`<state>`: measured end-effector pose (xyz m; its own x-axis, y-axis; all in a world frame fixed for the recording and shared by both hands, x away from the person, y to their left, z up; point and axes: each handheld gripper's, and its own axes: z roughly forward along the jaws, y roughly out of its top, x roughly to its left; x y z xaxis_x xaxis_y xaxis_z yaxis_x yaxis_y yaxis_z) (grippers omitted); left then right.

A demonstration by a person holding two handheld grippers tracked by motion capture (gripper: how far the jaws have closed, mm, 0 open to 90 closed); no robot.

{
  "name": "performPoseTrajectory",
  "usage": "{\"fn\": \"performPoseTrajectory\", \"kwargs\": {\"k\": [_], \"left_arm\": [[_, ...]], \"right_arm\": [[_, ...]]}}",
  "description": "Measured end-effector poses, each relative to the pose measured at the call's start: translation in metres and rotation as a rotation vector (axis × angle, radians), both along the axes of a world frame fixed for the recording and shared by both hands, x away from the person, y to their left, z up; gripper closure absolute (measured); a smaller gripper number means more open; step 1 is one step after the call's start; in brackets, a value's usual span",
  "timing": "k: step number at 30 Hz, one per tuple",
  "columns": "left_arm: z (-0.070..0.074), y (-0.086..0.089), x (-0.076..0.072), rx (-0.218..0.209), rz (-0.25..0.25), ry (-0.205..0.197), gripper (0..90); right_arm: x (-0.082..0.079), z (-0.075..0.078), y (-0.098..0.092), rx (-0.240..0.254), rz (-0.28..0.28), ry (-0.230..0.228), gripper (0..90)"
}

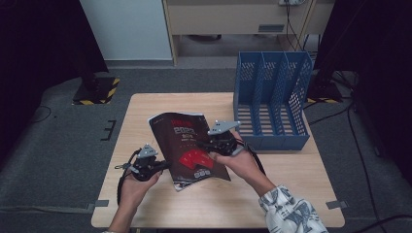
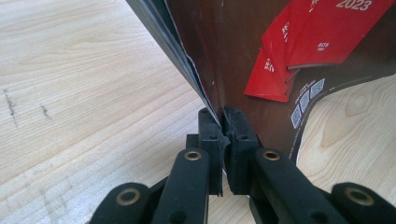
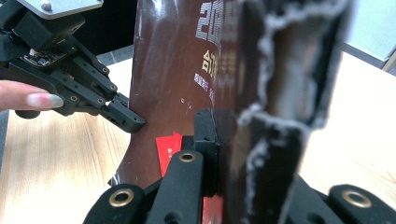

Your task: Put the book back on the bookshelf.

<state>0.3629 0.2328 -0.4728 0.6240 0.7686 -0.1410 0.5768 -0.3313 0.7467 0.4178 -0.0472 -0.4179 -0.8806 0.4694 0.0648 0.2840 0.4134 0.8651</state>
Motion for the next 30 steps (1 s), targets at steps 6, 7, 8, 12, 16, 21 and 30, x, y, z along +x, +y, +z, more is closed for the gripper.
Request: {"fn": "performPoseTrajectory", "kwargs": {"k": [6, 7, 8, 12, 16, 21, 30], "left_arm": [[0.008, 0.003, 0.001, 0.008, 0.016, -0.032, 87.1], [0.009, 0.004, 0.001, 0.006, 0.019, -0.036, 87.2], [0.01, 0.005, 0.0, 0.005, 0.022, -0.041, 87.3], [0.017, 0.005, 0.001, 0.043, 0.033, -0.067, 87.4], [0.021, 0.008, 0.004, 0.063, 0.044, -0.09, 87.5], [0.019, 0.01, 0.003, 0.053, 0.039, -0.095, 87.6], [0.02, 0.008, 0.001, 0.052, 0.033, -0.114, 87.7]], "right_arm": [[0.001, 0.003, -0.001, 0.01, -0.004, -0.012, 86.1], [0.001, 0.004, -0.001, 0.008, -0.001, -0.015, 86.0], [0.001, 0.004, -0.001, 0.004, 0.001, -0.017, 86.0], [0.002, 0.003, -0.001, 0.011, -0.003, -0.017, 86.0], [0.005, 0.003, 0.001, 0.022, -0.005, -0.023, 85.5], [0.003, 0.004, 0.001, 0.024, 0.007, -0.032, 81.0], [-0.003, 0.009, -0.004, 0.027, 0.028, -0.056, 63.4]]}}
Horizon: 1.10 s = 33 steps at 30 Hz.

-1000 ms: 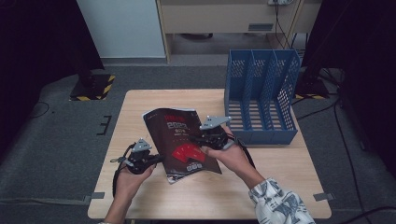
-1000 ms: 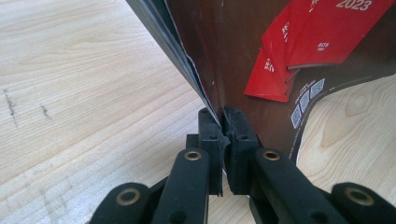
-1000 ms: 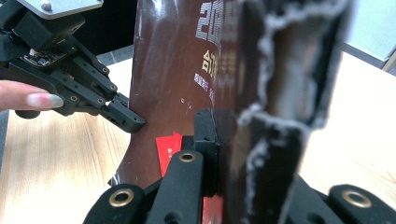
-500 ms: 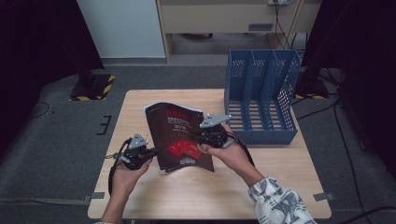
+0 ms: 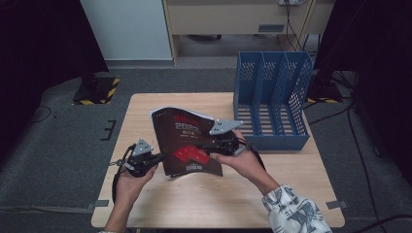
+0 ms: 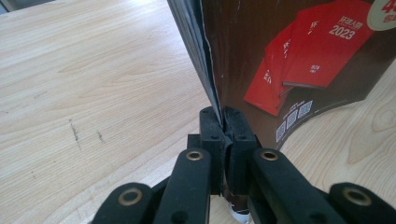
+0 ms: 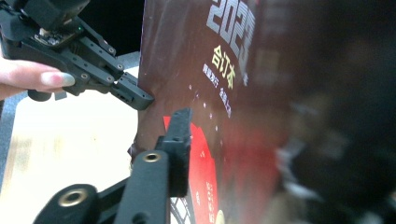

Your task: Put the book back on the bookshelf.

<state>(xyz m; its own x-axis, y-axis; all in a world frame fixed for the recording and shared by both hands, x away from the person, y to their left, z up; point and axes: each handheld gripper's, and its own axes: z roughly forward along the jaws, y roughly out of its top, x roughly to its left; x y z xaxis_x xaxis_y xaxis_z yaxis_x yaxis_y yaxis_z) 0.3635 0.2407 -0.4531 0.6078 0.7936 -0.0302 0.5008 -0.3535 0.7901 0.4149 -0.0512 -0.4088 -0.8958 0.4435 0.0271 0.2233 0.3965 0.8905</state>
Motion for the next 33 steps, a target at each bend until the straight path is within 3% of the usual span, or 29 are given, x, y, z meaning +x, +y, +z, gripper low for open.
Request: {"fn": "performPoseTrajectory", "kwargs": {"k": [10, 18, 22, 24, 27, 33], "left_arm": [[0.002, -0.002, -0.001, -0.006, -0.009, -0.016, 87.7], [0.002, -0.003, -0.002, -0.005, -0.016, -0.025, 87.8], [0.003, -0.003, -0.002, -0.006, -0.018, -0.025, 87.7], [0.002, -0.002, -0.002, -0.006, -0.017, -0.026, 87.7], [0.002, -0.002, -0.002, -0.006, -0.018, -0.028, 87.7], [0.002, -0.002, -0.002, -0.008, -0.019, -0.028, 87.7]], "right_arm": [[0.0, 0.005, -0.006, 0.038, 0.001, -0.003, 59.0], [0.001, 0.019, -0.01, 0.066, 0.0, -0.026, 55.4], [0.003, 0.027, -0.011, 0.072, 0.005, -0.032, 55.6], [0.004, 0.031, -0.011, 0.07, 0.022, -0.033, 60.3], [0.004, 0.038, -0.01, 0.088, 0.034, -0.034, 59.0], [0.006, 0.048, -0.007, 0.074, 0.048, -0.034, 59.3]]}}
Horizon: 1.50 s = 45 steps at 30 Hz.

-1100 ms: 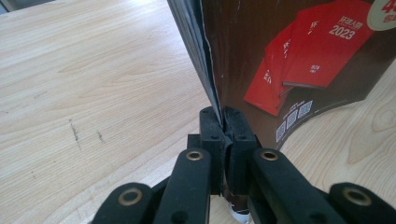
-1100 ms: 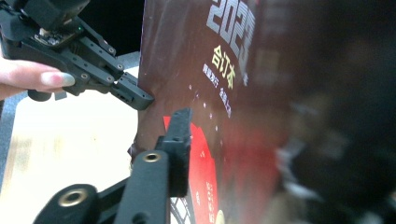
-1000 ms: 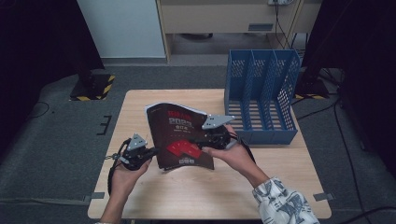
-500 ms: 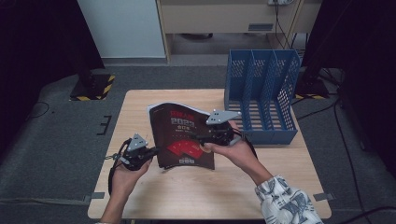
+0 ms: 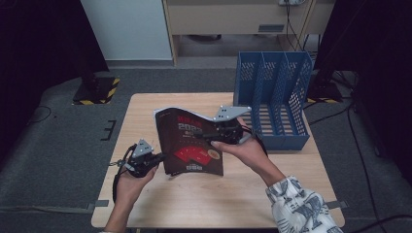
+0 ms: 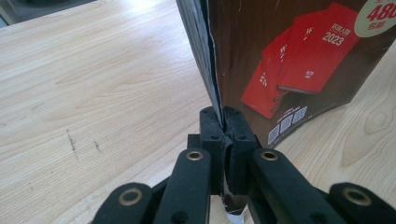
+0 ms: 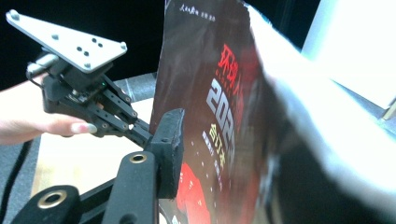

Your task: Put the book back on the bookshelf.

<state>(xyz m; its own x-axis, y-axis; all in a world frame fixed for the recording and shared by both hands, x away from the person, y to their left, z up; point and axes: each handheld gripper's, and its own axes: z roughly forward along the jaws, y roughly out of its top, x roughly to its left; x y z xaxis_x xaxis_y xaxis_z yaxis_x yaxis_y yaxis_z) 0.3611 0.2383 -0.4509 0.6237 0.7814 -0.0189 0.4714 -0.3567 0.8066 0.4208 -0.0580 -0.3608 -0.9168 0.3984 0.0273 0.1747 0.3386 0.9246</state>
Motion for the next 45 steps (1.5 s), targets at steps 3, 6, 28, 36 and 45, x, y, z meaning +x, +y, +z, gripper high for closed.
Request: {"fn": "performPoseTrajectory", "kwargs": {"k": [3, 6, 28, 36, 45], "left_arm": [[0.0, 0.0, 0.0, -0.001, -0.002, -0.002, 87.7], [0.0, 0.0, 0.0, 0.002, -0.001, -0.002, 87.7], [-0.001, 0.001, 0.0, -0.012, 0.0, 0.002, 86.1], [-0.013, 0.019, 0.002, -0.064, 0.122, -0.026, 36.8], [-0.046, 0.024, 0.001, -0.026, 0.194, 0.075, 8.3]], "right_arm": [[0.001, 0.003, 0.001, 0.006, 0.011, -0.004, 65.3], [0.001, 0.008, 0.001, 0.014, 0.009, -0.008, 67.4], [0.004, 0.014, 0.001, -0.001, -0.011, -0.021, 86.9], [0.004, 0.016, 0.001, -0.005, -0.035, -0.008, 87.1], [0.006, 0.022, 0.001, -0.002, -0.071, -0.003, 87.1]]}}
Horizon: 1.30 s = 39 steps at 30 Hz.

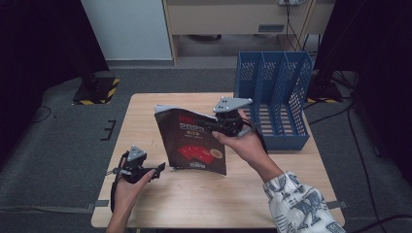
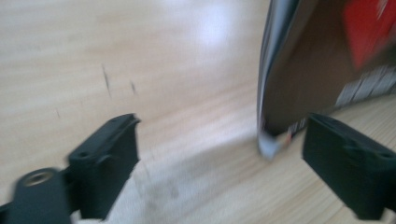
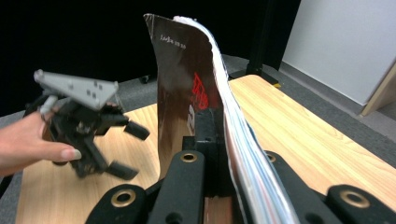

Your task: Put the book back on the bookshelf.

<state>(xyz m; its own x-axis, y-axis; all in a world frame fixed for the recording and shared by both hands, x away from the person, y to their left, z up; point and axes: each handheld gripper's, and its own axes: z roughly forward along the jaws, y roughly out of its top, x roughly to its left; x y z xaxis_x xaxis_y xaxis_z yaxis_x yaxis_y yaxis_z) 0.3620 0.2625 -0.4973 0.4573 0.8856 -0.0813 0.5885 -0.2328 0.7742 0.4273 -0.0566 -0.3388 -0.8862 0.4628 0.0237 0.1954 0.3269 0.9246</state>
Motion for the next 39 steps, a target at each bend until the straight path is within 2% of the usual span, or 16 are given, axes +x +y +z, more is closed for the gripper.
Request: {"fn": "performPoseTrajectory", "kwargs": {"k": [1, 6, 12, 16, 25, 28, 39], "left_arm": [[-0.002, -0.001, 0.0, 0.004, 0.002, 0.009, 5.5], [-0.005, -0.002, 0.001, 0.006, 0.012, 0.029, 5.3], [-0.004, -0.002, -0.002, -0.003, 0.014, 0.007, 5.6], [-0.009, 0.0, 0.0, 0.011, 0.027, 0.034, 5.8], [-0.012, 0.002, 0.002, 0.018, 0.049, 0.057, 5.8], [-0.014, 0.003, 0.001, 0.024, 0.069, 0.086, 5.9], [-0.017, 0.008, 0.0, 0.019, 0.101, 0.092, 6.4]], "right_arm": [[0.0, 0.001, 0.0, 0.0, -0.006, 0.0, 87.1], [0.003, 0.008, 0.001, -0.004, -0.03, -0.001, 87.2], [0.008, 0.014, 0.001, -0.007, -0.052, 0.0, 87.1], [0.013, 0.018, 0.001, -0.014, -0.081, -0.001, 87.1], [0.023, 0.031, 0.005, -0.023, -0.114, -0.004, 87.2], [0.026, 0.035, 0.005, -0.014, -0.128, 0.008, 87.1], [0.033, 0.051, 0.012, -0.009, -0.137, -0.004, 87.1]]}}
